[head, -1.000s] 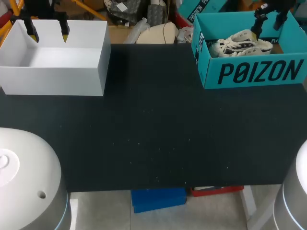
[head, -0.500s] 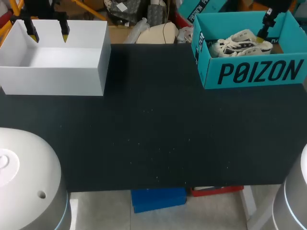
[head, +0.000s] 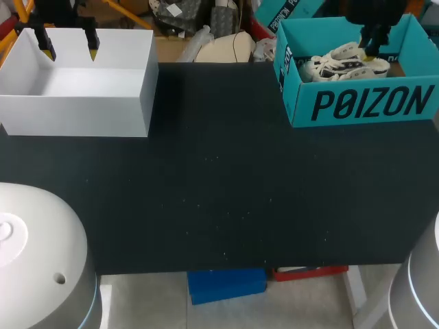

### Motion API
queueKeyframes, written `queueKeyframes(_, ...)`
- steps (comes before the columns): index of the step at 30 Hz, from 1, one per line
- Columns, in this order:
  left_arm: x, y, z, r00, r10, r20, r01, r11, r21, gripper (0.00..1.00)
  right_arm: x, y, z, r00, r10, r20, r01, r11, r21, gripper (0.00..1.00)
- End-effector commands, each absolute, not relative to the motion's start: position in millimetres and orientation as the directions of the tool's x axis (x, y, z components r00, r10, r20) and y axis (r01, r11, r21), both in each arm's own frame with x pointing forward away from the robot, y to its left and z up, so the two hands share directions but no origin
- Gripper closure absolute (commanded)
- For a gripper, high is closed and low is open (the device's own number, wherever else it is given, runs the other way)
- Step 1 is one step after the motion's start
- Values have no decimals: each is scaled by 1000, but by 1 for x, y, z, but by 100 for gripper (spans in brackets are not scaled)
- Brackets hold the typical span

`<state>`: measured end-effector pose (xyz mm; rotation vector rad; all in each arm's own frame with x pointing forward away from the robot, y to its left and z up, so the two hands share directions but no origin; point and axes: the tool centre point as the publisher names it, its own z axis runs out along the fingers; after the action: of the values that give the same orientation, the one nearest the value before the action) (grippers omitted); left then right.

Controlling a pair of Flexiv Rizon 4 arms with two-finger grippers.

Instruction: Take the shoe out of the shoebox, open the shoe tongue, remove and reinsert the insole, then place the shoe into the shoebox

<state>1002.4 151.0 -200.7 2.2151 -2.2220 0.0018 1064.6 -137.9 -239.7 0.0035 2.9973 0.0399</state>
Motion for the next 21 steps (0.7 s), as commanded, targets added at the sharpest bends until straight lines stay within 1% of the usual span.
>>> queueKeyframes(1, 1002, 150, -200, -1, -1000, 1, -1000, 1, 3, 0, 1093, -140, -267, -988, -129, -84, -132, 991, 29, 53)
queueKeyframes(4, 1002, 150, -200, -1, -1000, 1, -1000, 1, 3, 0, 1101, -144, -281, -986, -147, -75, -150, 988, 30, 55)
queueKeyframes(6, 1002, 150, -200, -1, -1000, 1, -1000, 1, 3, 0, 1105, -147, -290, -986, -155, -66, -158, 987, 31, 60)
queueKeyframes(11, 1002, 150, -200, -1, -1000, 1, -1000, 1, 3, 0, 1118, -159, -308, -987, -149, -60, -150, 988, 21, 56)
queueKeyframes(21, 1002, 150, -200, -1, -1000, 1, -1000, 1, 3, 0, 1137, -176, -340, -993, -99, -59, -99, 995, -9, 61)
